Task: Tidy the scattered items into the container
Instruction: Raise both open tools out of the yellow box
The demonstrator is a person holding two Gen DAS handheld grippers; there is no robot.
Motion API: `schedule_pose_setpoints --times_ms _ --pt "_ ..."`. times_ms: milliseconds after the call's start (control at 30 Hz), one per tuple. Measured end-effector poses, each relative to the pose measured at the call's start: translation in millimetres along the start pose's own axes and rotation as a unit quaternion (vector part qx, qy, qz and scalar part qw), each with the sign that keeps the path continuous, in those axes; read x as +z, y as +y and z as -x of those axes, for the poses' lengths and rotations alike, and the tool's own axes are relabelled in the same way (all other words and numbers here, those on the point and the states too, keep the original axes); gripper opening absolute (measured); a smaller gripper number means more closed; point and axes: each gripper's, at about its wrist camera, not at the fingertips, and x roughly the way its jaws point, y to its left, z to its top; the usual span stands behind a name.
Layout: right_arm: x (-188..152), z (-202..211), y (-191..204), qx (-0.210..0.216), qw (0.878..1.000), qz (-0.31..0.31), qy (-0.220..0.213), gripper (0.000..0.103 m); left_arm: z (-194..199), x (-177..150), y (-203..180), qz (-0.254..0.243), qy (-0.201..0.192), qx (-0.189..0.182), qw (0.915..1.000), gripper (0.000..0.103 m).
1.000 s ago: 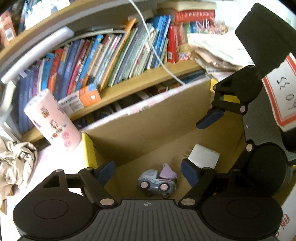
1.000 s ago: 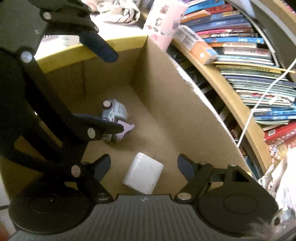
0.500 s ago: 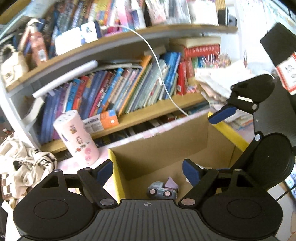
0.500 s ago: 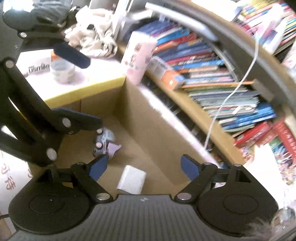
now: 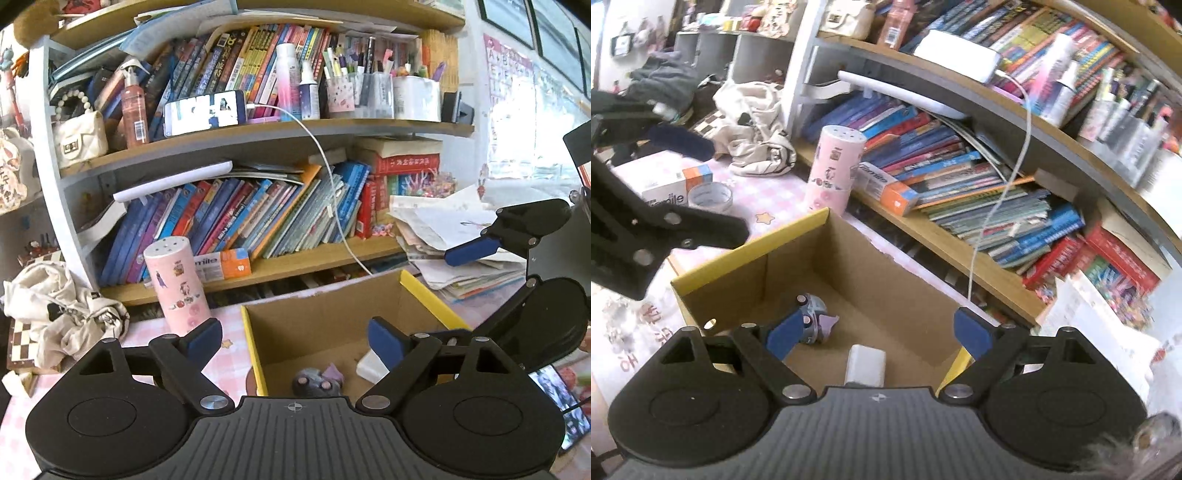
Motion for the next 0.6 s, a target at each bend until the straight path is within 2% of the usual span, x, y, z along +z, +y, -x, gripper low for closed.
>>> schedule_pose_setpoints --times_ms 300,600 --pt "-14.4 41.8 33.1 -0.056 0.995 -0.077 -0.008 0.089 39.7 -28.9 13.0 -0.008 0.007 -0.047 0.9988 0.089" --pt "-34.8 77.4 95.2 -0.085 0.986 -0.143 0.002 0.089 77.6 -73.5 26.7 -0.023 0.031 -0.092 0.9950 0.089"
